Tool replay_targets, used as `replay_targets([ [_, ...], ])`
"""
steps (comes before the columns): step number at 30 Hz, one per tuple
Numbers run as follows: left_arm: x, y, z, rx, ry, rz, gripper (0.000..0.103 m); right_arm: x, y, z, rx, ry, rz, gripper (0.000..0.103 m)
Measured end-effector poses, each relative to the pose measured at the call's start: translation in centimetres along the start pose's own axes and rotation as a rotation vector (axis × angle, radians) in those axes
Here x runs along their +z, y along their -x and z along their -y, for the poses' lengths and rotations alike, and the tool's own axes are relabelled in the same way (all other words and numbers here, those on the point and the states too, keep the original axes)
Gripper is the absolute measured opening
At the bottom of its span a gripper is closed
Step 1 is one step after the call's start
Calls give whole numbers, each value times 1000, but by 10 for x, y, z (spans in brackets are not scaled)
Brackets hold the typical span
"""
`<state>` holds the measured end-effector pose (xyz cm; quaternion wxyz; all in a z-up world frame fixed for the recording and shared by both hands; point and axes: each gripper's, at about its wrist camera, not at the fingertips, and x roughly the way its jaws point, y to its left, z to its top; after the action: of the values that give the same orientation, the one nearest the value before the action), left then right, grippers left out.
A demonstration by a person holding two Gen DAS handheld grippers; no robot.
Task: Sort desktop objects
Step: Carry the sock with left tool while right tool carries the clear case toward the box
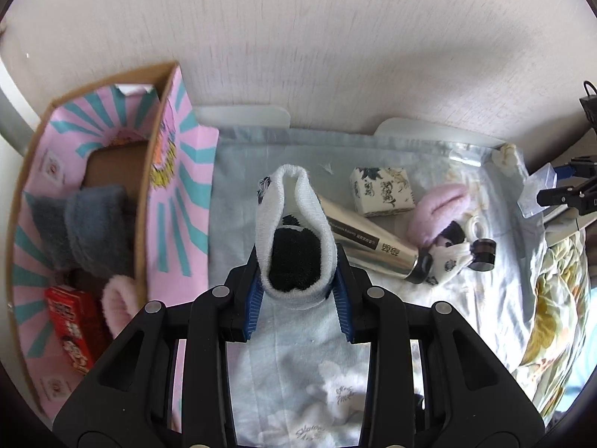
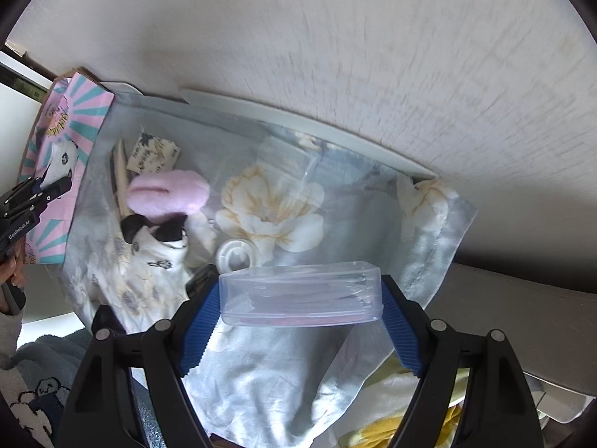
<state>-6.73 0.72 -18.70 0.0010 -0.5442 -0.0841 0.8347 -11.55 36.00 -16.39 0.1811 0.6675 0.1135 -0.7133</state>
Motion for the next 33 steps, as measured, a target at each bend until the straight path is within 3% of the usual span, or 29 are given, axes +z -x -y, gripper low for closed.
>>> replay_targets([
  [3,5,15,-3,-12,-8,6,30,39,11,-4,-1,4,6,78],
  [16,12,85,-65,18,52,50,30,101,46,-92,-32,156,39,78],
  [27,-21,128,-135,128,151,83,30,159,66,-199,3,354,76,78],
  [33,-38,140,-151,160,167,74,30,185,62,-269,47,484,77,78],
])
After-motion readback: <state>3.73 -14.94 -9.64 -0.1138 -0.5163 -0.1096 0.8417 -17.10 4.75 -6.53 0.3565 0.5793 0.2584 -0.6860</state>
